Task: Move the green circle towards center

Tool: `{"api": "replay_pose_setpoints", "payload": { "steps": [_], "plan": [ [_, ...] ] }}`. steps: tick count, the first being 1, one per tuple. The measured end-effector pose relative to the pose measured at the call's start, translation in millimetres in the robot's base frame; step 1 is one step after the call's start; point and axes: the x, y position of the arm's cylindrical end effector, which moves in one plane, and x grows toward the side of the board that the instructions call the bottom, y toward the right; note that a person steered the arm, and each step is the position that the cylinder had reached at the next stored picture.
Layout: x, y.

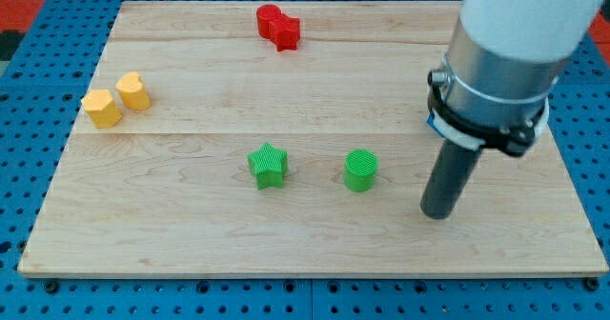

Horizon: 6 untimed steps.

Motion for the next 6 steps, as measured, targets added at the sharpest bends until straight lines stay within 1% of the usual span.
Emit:
{"api": "replay_pose_setpoints", "payload": {
  "steps": [1,2,4,5,6],
  "plan": [
    [3.7,-61.0],
    [-34.6,-61.9],
    [-92.3,-65.5],
    [-115.2,-103.3],
    [-143.7,-112.6]
  ]
}}
